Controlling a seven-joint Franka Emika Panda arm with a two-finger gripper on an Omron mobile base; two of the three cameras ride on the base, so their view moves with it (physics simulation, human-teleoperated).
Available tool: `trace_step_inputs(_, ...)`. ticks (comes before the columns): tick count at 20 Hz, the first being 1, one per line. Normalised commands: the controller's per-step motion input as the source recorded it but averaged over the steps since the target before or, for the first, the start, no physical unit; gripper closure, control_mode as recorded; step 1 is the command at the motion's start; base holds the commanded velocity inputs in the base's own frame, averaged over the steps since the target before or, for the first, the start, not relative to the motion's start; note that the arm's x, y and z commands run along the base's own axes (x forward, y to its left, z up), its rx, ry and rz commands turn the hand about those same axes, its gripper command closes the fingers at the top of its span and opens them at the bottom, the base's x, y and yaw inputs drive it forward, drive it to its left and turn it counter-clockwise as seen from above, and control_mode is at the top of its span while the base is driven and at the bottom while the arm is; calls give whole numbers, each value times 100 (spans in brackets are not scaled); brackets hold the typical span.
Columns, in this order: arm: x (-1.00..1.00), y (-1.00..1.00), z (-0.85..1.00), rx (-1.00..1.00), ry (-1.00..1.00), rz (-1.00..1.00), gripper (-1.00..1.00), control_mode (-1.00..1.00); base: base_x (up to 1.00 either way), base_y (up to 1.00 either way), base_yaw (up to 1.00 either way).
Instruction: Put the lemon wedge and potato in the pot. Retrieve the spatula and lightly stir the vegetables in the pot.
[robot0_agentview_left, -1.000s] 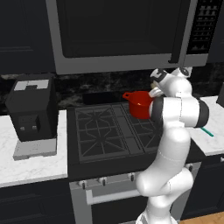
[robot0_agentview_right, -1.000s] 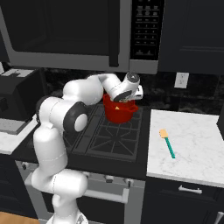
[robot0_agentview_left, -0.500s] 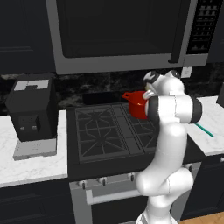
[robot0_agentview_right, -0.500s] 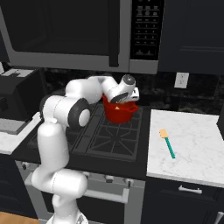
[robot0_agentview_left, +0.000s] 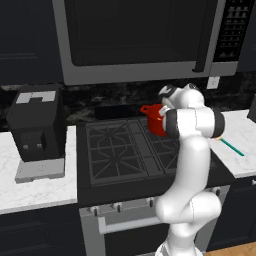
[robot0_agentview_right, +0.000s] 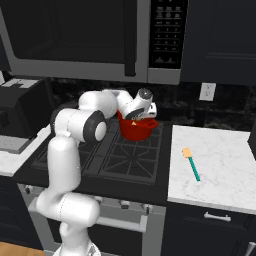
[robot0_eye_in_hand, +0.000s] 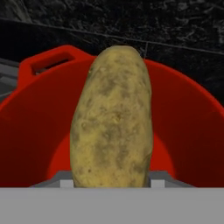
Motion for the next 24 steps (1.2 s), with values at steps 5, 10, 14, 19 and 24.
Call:
trace_step_inputs(5, 21, 1, -18, 0, 3, 0, 100, -100, 0, 0, 0)
trace_step_inputs(10, 23, 1, -20, 0, 1, 0, 100, -100, 0, 0, 0)
trace_step_inputs(14, 22, 0, -17, 0, 0, 0, 100, -100, 0, 0, 0)
trace_step_inputs(19, 6, 5, -15, 0, 1, 0, 100, -100, 0, 0, 0)
trace_step_inputs(24, 0, 28, -21, 0, 4, 0, 100, -100, 0, 0, 0)
